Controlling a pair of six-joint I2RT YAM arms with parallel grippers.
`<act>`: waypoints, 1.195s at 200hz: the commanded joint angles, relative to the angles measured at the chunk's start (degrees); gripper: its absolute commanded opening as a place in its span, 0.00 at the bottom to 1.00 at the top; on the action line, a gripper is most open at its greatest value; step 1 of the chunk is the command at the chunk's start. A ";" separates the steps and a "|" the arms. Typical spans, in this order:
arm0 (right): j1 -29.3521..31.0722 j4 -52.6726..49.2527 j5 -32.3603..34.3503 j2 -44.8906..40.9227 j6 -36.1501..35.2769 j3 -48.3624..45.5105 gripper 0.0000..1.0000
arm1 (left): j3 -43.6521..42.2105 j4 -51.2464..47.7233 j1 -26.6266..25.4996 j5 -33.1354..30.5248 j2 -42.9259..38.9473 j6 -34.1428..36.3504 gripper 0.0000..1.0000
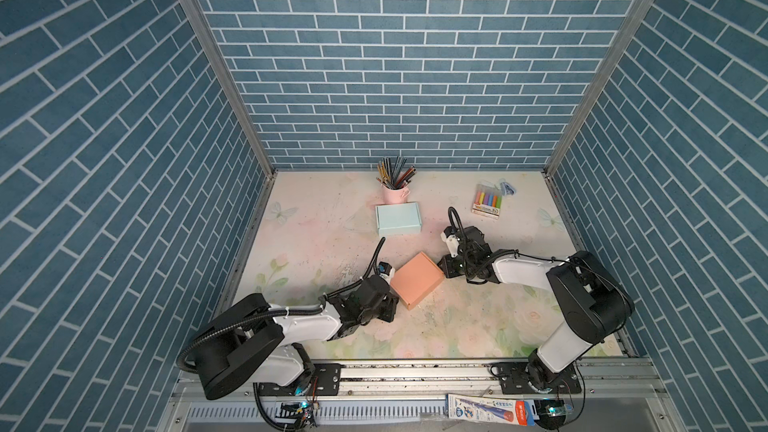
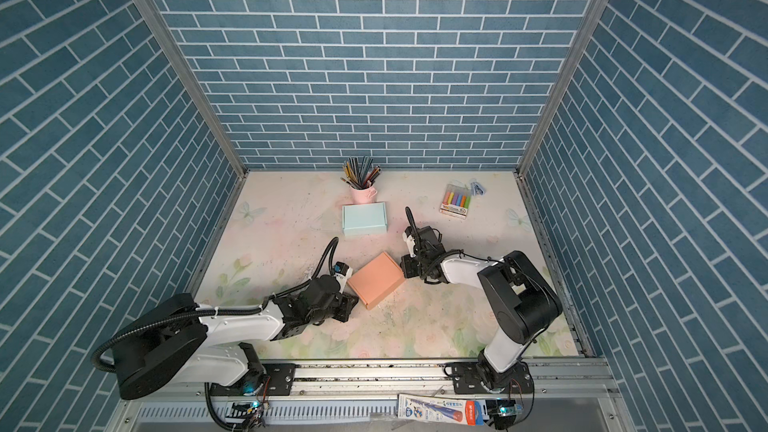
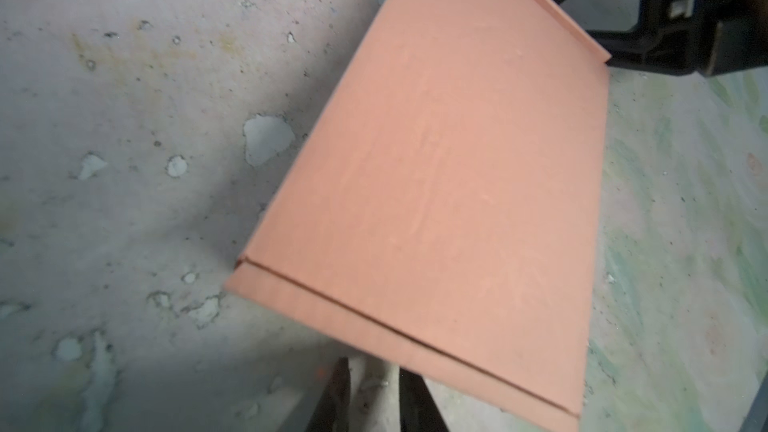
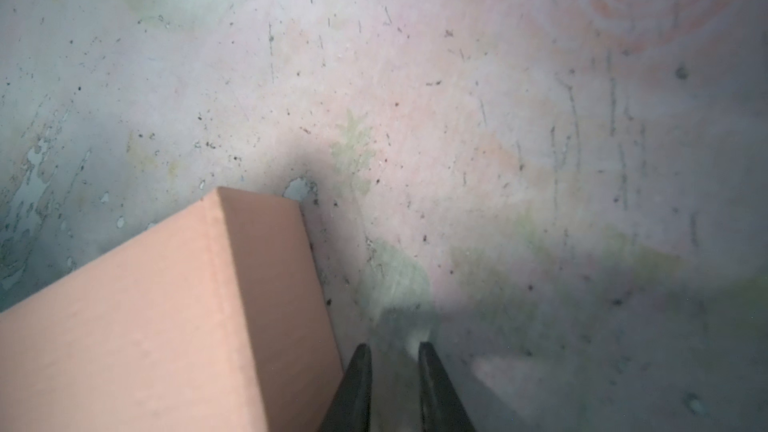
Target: Fold the paper box
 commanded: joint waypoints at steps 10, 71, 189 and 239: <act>-1.13 -2.57 -3.13 -3.41 -1.46 -1.56 0.25 | -1.69 -2.30 0.15 1.39 -3.67 -0.22 0.24; -2.59 -4.89 -1.13 -11.31 -0.71 -5.78 0.26 | -4.86 -4.68 10.98 5.76 -13.83 1.53 0.24; 1.98 -6.67 -2.61 -24.43 5.84 -17.58 0.22 | 9.39 0.14 20.58 10.21 4.36 9.40 0.24; 5.04 -0.25 -3.35 -17.58 7.85 -16.81 0.21 | 8.92 0.31 20.02 11.03 6.46 10.15 0.24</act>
